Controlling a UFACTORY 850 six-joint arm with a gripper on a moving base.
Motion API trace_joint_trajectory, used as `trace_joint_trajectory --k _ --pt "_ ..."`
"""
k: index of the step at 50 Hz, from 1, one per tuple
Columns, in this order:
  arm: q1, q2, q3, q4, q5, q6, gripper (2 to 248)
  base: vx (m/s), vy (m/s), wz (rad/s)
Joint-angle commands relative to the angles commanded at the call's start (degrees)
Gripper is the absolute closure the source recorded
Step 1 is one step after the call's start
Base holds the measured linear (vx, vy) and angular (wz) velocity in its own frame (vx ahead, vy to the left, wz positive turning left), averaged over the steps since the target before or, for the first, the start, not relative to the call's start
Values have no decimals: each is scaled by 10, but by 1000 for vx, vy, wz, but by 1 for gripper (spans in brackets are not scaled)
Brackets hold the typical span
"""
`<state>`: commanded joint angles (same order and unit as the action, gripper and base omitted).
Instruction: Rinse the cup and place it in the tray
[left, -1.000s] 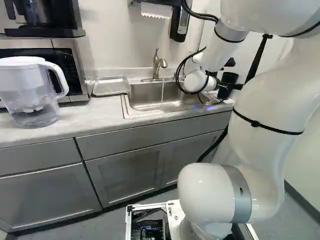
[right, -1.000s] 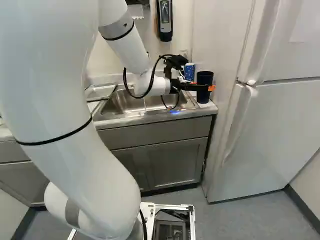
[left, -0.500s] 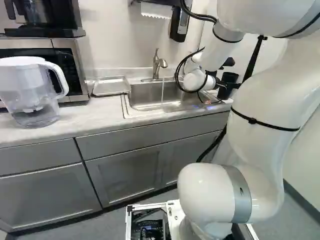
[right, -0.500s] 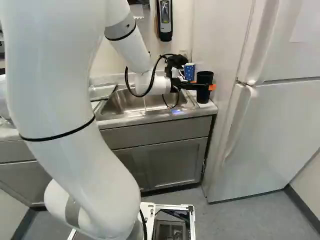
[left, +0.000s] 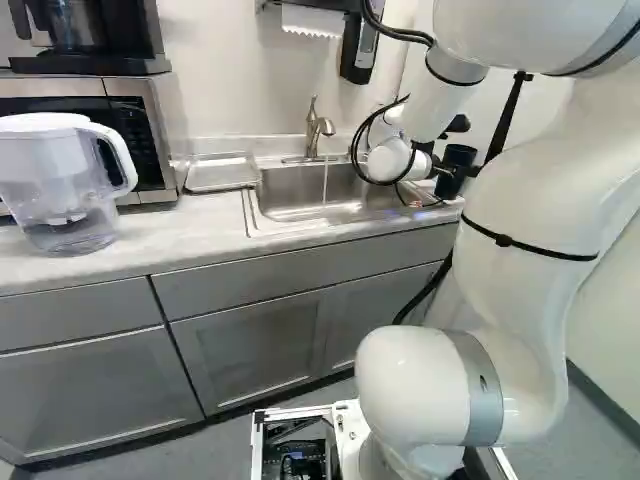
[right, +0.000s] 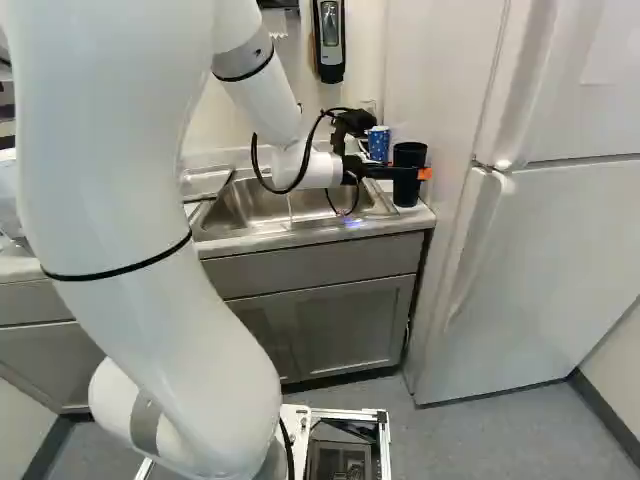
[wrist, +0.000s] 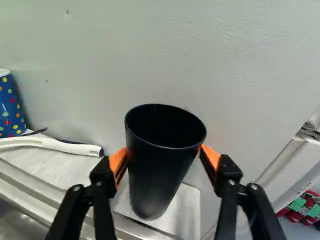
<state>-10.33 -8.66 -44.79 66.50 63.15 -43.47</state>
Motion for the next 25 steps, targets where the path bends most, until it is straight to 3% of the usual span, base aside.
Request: trace_joint_trajectory --k 1,2,6,7,11,12,25 --pt "0 0 0 0 0 0 42 0 0 0" --pt "0 0 0 0 0 0 80 0 0 0" --pt "0 0 0 0 0 0 80 0 0 0" --pt "0 0 0 0 0 0 115 0 0 0" --pt "0 0 0 0 0 0 115 0 0 0" --pt "0 0 0 0 0 0 126 0 0 0" --pt "0 1 0 0 0 0 126 0 0 0"
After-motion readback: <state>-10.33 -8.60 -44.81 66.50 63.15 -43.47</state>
